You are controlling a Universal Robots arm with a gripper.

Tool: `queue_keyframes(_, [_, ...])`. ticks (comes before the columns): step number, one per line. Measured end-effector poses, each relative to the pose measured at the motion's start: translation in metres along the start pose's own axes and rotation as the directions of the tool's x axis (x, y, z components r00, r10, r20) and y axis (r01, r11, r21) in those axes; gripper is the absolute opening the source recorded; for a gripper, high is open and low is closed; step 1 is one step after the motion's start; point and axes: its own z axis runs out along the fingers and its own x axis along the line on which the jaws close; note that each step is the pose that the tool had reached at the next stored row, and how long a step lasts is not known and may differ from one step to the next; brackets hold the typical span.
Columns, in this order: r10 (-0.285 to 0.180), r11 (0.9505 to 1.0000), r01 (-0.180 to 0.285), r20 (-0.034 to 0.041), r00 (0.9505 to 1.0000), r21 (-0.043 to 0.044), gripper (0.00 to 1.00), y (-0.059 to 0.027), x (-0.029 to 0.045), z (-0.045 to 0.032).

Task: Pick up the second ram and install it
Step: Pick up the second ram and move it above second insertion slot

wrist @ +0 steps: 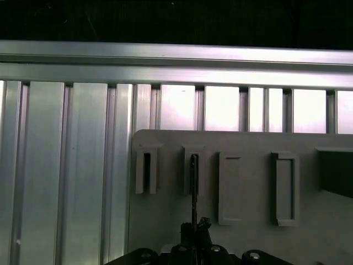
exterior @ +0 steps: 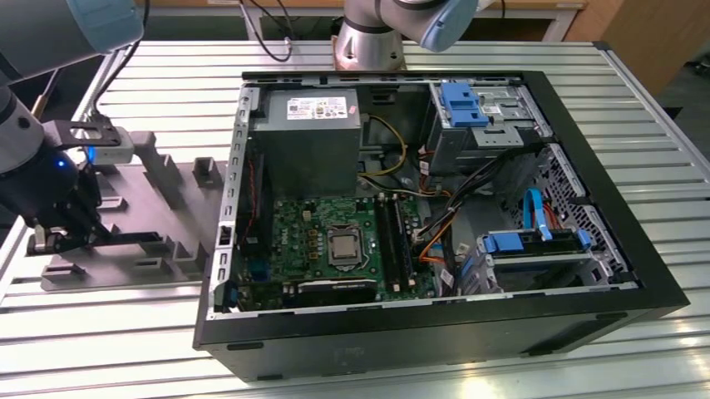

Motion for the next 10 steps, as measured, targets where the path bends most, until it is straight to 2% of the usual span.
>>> queue_keyframes(10, [0.0,1.0,0.0,0.0,1.0,-0.0001,0.14,0.0001,-0.0001,-0.0034])
